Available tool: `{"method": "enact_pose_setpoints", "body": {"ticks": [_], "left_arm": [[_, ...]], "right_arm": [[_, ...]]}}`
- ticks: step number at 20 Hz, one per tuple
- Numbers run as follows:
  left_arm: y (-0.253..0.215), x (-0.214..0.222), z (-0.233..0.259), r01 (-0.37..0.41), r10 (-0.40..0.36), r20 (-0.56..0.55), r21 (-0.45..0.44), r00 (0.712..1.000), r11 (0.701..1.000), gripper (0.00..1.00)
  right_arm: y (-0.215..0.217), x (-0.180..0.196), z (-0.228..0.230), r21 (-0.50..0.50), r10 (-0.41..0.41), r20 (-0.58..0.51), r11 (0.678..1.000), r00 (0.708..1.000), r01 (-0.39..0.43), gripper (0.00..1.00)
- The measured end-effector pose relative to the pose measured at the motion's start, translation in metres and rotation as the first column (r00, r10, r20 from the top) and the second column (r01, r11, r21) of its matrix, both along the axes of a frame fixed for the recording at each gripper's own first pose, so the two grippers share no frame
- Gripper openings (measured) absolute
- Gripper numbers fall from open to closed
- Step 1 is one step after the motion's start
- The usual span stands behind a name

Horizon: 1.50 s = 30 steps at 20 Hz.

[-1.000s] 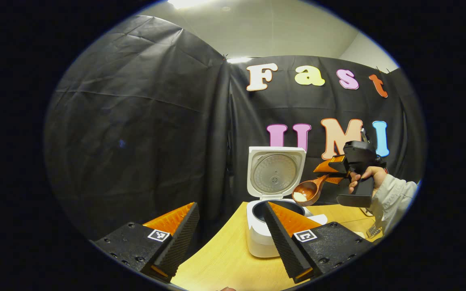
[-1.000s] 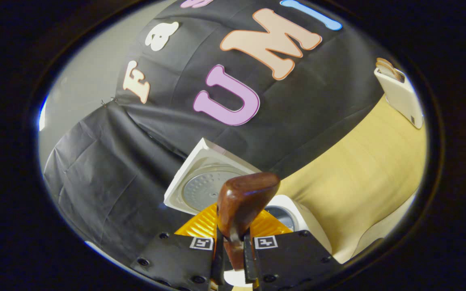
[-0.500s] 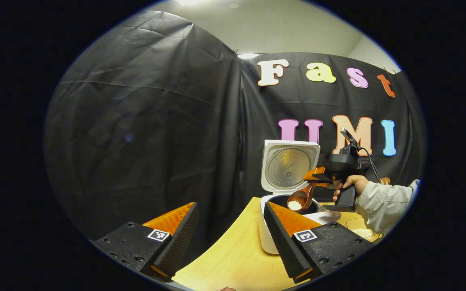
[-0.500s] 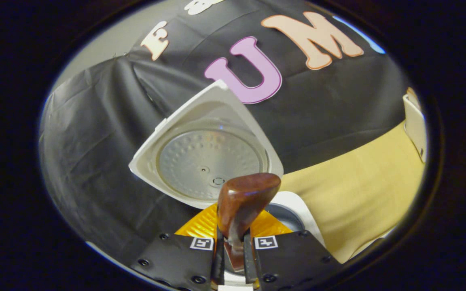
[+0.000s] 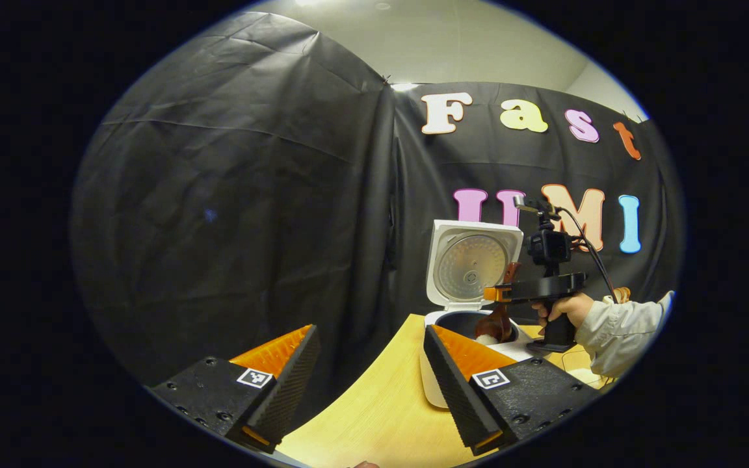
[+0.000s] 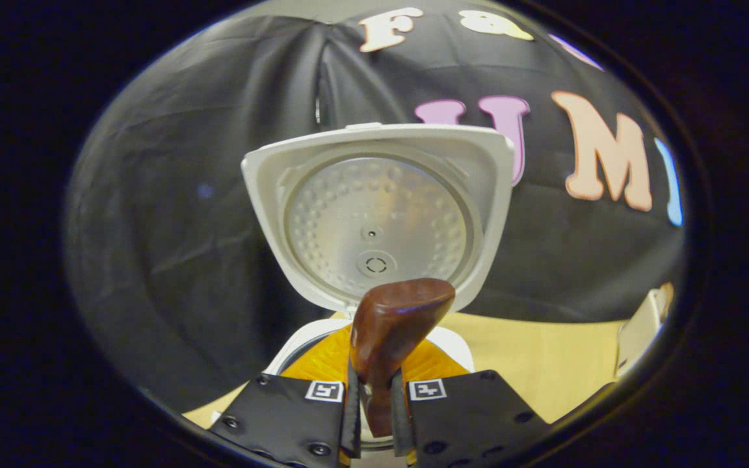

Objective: Close the left gripper, press the button to open the rice cooker; take a wooden spoon from the chopstick holder with the right hand, scoop a spoonful of rice and pour it into the rice cooker, then put the wooden spoon back into the chopstick holder.

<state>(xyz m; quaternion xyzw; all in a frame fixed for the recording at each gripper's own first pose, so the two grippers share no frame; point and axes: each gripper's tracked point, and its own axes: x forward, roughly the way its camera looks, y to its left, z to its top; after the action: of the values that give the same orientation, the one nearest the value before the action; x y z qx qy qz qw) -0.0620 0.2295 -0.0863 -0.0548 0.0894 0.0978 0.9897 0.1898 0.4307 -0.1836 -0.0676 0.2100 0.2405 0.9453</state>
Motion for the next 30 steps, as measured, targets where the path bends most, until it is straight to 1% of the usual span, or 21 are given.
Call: {"method": "enact_pose_setpoints", "body": {"ticks": [1, 2, 4, 5, 6, 7, 8, 9, 10, 11, 12, 13, 15, 16, 18, 21, 22, 23, 25, 26, 30], "left_arm": [[-0.002, 0.001, -0.001, 0.005, -0.005, 0.000, -0.002, 1.000, 1.000, 0.93], [-0.003, 0.001, -0.001, 0.007, -0.007, 0.002, -0.003, 1.000, 1.000, 0.95], [-0.005, 0.004, 0.001, 0.013, -0.013, 0.009, -0.004, 1.000, 1.000, 0.95], [-0.006, 0.004, 0.002, 0.016, -0.016, 0.012, -0.002, 1.000, 1.000, 0.95], [-0.008, 0.005, 0.003, 0.018, -0.018, 0.015, -0.001, 1.000, 1.000, 0.95], [-0.009, 0.006, 0.004, 0.021, -0.021, 0.018, -0.001, 1.000, 1.000, 0.93], [-0.010, 0.006, 0.006, 0.023, -0.023, 0.020, -0.002, 1.000, 1.000, 0.95], [-0.012, 0.007, 0.007, 0.026, -0.026, 0.023, -0.002, 0.999, 1.000, 0.95], [-0.012, 0.007, 0.007, 0.028, -0.028, 0.026, 0.000, 0.999, 1.000, 0.95], [-0.014, 0.006, 0.009, 0.032, -0.032, 0.030, 0.003, 0.999, 0.999, 0.93], [-0.015, 0.007, 0.011, 0.036, -0.036, 0.035, 0.008, 0.999, 0.999, 0.93], [-0.016, 0.007, 0.015, 0.039, -0.040, 0.040, 0.013, 0.998, 0.999, 0.95], [-0.018, 0.009, 0.018, 0.045, -0.046, 0.050, 0.019, 0.998, 0.999, 0.95], [-0.019, 0.009, 0.020, 0.047, -0.048, 0.052, 0.021, 0.997, 0.999, 0.92], [-0.023, 0.014, 0.024, 0.055, -0.056, 0.060, 0.022, 0.997, 0.998, 0.92], [-0.033, 0.021, 0.031, 0.073, -0.075, 0.077, 0.030, 0.994, 0.997, 0.92], [-0.037, 0.023, 0.034, 0.081, -0.083, 0.080, 0.030, 0.993, 0.996, 0.95], [-0.043, 0.026, 0.036, 0.091, -0.093, 0.085, 0.028, 0.992, 0.995, 0.93], [-0.055, 0.032, 0.040, 0.113, -0.115, 0.092, 0.030, 0.989, 0.993, 0.95], [-0.061, 0.036, 0.042, 0.123, -0.126, 0.097, 0.033, 0.987, 0.992, 0.93], [-0.082, 0.055, 0.053, 0.162, -0.165, 0.115, 0.034, 0.980, 0.986, 0.92]], "right_arm": [[0.001, -0.003, 0.002, -0.037, 0.023, 0.044, 0.999, 0.999, -0.021, 0.22], [0.002, -0.004, 0.007, -0.072, 0.041, 0.085, 0.997, 0.996, -0.035, 0.24], [0.005, -0.007, 0.016, -0.133, 0.070, 0.164, 0.990, 0.984, -0.048, 0.24], [0.006, -0.008, 0.025, -0.166, 0.091, 0.212, 0.985, 0.973, -0.056, 0.20], [0.009, -0.010, 0.035, -0.197, 0.114, 0.257, 0.978, 0.960, -0.063, 0.20], [0.009, -0.012, 0.041, -0.221, 0.134, 0.292, 0.973, 0.947, -0.070, 0.20], [0.011, -0.016, 0.049, -0.234, 0.151, 0.324, 0.969, 0.934, -0.076, 0.21], [0.011, -0.017, 0.052, -0.238, 0.157, 0.342, 0.968, 0.927, -0.076, 0.21], [0.012, -0.018, 0.057, -0.232, 0.155, 0.353, 0.970, 0.923, -0.075, 0.21], [0.011, -0.018, 0.061, -0.217, 0.150, 0.353, 0.973, 0.924, -0.075, 0.21], [0.010, -0.021, 0.064, -0.190, 0.139, 0.339, 0.979, 0.930, -0.076, 0.21], [0.007, -0.023, 0.069, -0.146, 0.119, 0.312, 0.986, 0.943, -0.076, 0.22], [-0.005, -0.020, 0.079, -0.065, 0.068, 0.263, 0.996, 0.962, -0.053, 0.22], [-0.011, -0.018, 0.085, -0.037, 0.042, 0.250, 0.999, 0.967, -0.033, 0.22], [-0.034, -0.016, 0.098, 0.003, 0.002, 0.231, 1.000, 0.973, -0.003, 0.22], [-0.065, -0.014, 0.111, 0.050, -0.042, 0.207, 0.998, 0.977, 0.032, 0.22], [-0.077, -0.015, 0.115, 0.063, -0.057, 0.200, 0.997, 0.978, 0.045, 0.22], [-0.090, -0.016, 0.119, 0.078, -0.073, 0.193, 0.995, 0.979, 0.059, 0.22], [-0.114, -0.016, 0.125, 0.107, -0.106, 0.177, 0.990, 0.979, 0.088, 0.22], [-0.125, -0.017, 0.128, 0.116, -0.121, 0.170, 0.988, 0.978, 0.102, 0.22], [-0.166, -0.025, 0.131, 0.134, -0.167, 0.161, 0.980, 0.973, 0.146, 0.22]]}}
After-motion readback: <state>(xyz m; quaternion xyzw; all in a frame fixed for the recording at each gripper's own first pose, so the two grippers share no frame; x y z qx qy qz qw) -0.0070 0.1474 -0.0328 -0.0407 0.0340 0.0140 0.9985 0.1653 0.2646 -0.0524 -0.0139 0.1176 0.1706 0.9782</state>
